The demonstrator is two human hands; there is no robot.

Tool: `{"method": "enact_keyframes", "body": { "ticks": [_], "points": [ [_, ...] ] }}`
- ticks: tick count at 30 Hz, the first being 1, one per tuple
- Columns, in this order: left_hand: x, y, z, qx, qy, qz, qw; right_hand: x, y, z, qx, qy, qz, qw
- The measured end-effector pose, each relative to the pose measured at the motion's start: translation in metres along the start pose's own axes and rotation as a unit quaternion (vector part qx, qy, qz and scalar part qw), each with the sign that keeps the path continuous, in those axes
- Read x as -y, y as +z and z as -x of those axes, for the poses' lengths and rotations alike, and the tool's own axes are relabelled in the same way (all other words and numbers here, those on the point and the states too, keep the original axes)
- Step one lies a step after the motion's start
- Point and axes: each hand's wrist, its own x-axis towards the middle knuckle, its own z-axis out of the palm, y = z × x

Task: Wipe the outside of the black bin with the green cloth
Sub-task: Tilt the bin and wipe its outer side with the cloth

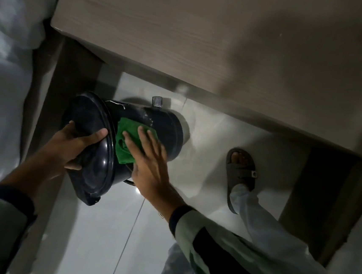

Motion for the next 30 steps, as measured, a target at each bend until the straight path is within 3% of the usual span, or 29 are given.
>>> {"method": "enact_keyframes", "body": {
  "ticks": [3,6,7,9,11,12,13,15,17,19,21,22,25,28,29,30],
  "points": [
    [0.011,-0.019,-0.007,0.015,-0.003,0.019,1.0,-0.033,0.019,-0.01,0.005,0.052,-0.003,0.999],
    [0.023,-0.031,-0.013,0.037,0.005,0.016,0.999,-0.073,0.033,-0.019,0.001,0.263,-0.081,0.961],
    [0.027,-0.034,-0.016,0.043,0.008,0.017,0.999,-0.081,0.037,-0.026,-0.005,0.342,-0.129,0.931],
    [0.035,-0.035,-0.018,0.057,0.018,0.006,0.998,-0.086,0.039,-0.037,-0.053,0.494,-0.253,0.83],
    [0.039,-0.033,-0.016,0.07,0.027,0.0,0.997,-0.078,0.034,-0.043,-0.109,0.576,-0.355,0.728],
    [0.039,-0.033,-0.014,0.076,0.032,0.0,0.997,-0.07,0.031,-0.039,-0.102,0.59,-0.358,0.716],
    [0.039,-0.032,-0.011,0.08,0.036,0.002,0.996,-0.059,0.025,-0.034,-0.063,0.584,-0.328,0.74],
    [0.042,-0.027,-0.007,0.072,0.037,0.007,0.997,-0.032,0.014,-0.021,0.03,0.496,-0.225,0.838],
    [0.05,-0.021,-0.003,0.048,0.044,-0.007,0.998,-0.005,0.011,-0.015,0.027,0.308,-0.186,0.932],
    [0.058,-0.019,-0.001,0.038,0.048,-0.05,0.997,0.016,0.013,-0.011,-0.01,0.137,-0.187,0.973],
    [0.065,-0.022,-0.001,0.044,0.052,-0.07,0.995,0.012,0.018,-0.004,-0.011,0.071,-0.17,0.983],
    [0.069,-0.023,-0.001,0.052,0.054,-0.071,0.995,0.002,0.02,-0.001,-0.003,0.077,-0.15,0.986],
    [0.082,-0.021,0.002,0.078,0.06,-0.073,0.992,-0.04,0.029,0.002,0.021,0.256,-0.098,0.961],
    [0.097,-0.011,0.011,0.085,0.083,-0.125,0.985,-0.068,0.015,-0.012,0.027,0.487,-0.177,0.855],
    [0.101,-0.006,0.014,0.075,0.096,-0.162,0.979,-0.069,0.011,-0.014,0.024,0.512,-0.192,0.837],
    [0.103,-0.003,0.017,0.066,0.106,-0.187,0.974,-0.063,0.008,-0.016,0.031,0.504,-0.186,0.843]
  ]
}}
